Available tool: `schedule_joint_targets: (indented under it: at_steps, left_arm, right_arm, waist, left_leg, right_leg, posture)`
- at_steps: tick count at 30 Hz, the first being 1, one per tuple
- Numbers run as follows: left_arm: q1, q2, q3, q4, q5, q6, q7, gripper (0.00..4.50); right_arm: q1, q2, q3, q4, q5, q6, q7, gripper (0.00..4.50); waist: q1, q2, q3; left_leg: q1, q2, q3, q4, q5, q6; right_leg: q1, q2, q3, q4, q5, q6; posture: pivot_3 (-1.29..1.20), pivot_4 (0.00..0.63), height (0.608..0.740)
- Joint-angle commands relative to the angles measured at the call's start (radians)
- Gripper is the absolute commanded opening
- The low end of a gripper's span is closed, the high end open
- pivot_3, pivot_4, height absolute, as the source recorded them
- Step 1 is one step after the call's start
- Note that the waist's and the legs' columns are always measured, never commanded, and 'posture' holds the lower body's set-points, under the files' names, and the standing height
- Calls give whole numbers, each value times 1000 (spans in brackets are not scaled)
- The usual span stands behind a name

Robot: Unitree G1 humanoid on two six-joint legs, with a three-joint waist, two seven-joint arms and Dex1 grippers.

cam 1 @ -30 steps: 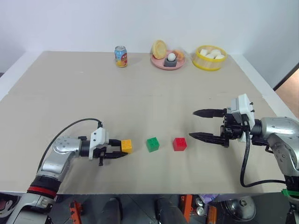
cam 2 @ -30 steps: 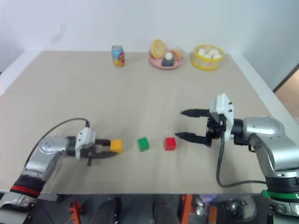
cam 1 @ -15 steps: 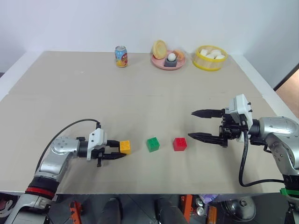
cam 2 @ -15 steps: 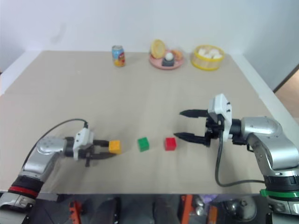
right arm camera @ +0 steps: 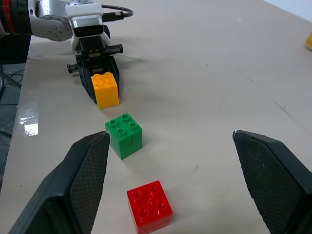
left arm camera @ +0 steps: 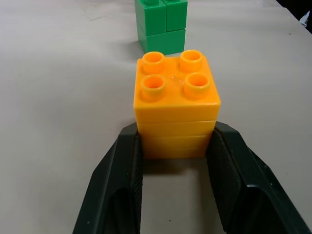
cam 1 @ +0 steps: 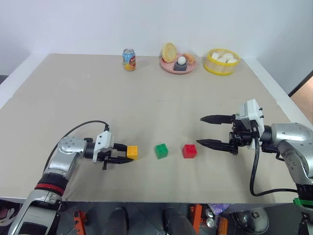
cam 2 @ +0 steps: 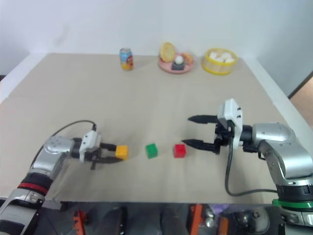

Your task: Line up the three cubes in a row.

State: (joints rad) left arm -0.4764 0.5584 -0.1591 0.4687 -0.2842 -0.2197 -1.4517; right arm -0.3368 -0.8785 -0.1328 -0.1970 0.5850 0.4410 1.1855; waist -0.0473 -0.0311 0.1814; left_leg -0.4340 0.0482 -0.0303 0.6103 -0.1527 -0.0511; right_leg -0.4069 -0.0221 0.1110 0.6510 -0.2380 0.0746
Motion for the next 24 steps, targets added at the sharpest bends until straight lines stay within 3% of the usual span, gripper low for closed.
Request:
schedule_joint_targets:
  at_steps: [1,6,8,14,24]
  left_arm:
    - [-9,-5,3,30,16,-24,-12,1275]
    - [-10,-12,-3,45,22,-47,-25,1275]
    - [-11,-10,-9,51,24,-44,-39,2322]
    - [-16,-17,6,64,34,-88,-8,4270]
    - [37,31,48,-24,-17,-35,-18,4270]
  right_arm:
    - [-1,-16,-46,-36,16,-1,-7,4174]
    - [-5,-17,-45,-35,18,-1,-12,4174]
    - [-9,-16,-42,-33,18,-1,-12,4174]
    - [-22,-14,-36,-24,15,-4,-9,4174]
    - [-66,0,-16,11,8,-11,0,4174]
  waist:
    - [0,0,0]
    - [0,2,-1]
    - [0,2,-1]
    - [0,2,-1]
    - [-3,2,-1]
  left_leg:
    - [0,0,0,0,0,0]
    - [0,0,0,0,0,1]
    - [0,0,0,0,0,1]
    - [0,0,0,0,0,1]
    - [-1,0,0,0,0,1]
  right_leg:
    - [0,0,0,0,0,0]
    - [0,0,0,0,1,0]
    - [0,0,0,0,1,0]
    - [0,0,0,0,0,0]
    - [0,0,0,0,-1,1]
  posture:
    - [0,150,740]
    - [0,150,740]
    - [0,150,740]
    - [0,150,740]
    - [0,150,740]
